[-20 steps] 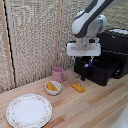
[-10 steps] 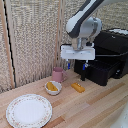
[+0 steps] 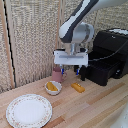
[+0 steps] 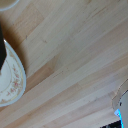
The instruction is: Please go towards the air fryer and gently seize its handle using your gripper. Slowly reveal the interior of the air fryer by pulling the handle outward. Head to the bowl filled with hot dogs and firmly but gently grasp it. Carefully place it inside the now-open air fryer.
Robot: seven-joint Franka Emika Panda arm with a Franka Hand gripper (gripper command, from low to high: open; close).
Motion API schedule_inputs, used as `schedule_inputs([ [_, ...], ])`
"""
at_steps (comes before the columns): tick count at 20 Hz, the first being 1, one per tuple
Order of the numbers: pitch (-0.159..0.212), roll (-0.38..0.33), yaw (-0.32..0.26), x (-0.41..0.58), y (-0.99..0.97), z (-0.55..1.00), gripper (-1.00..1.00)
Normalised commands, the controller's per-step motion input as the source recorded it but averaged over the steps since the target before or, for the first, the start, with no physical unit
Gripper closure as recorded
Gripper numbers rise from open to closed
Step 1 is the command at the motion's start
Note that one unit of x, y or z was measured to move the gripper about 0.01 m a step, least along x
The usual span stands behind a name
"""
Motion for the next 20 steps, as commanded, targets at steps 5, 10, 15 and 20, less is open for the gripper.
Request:
schedule_inputs([
  [5, -0.044, -0.044, 0.183, 0.247, 0.08, -0.23, -1.00],
  [10, -0.045, -0.051, 0.156, 0.354, 0.00, -0.21, -1.00],
  [15, -0.006, -0.088, 0.147, 0.324, 0.00, -0.32, -1.00],
  [20, -0.002, -0.101, 0.144, 0.275, -0.02, -0.33, -1.00],
])
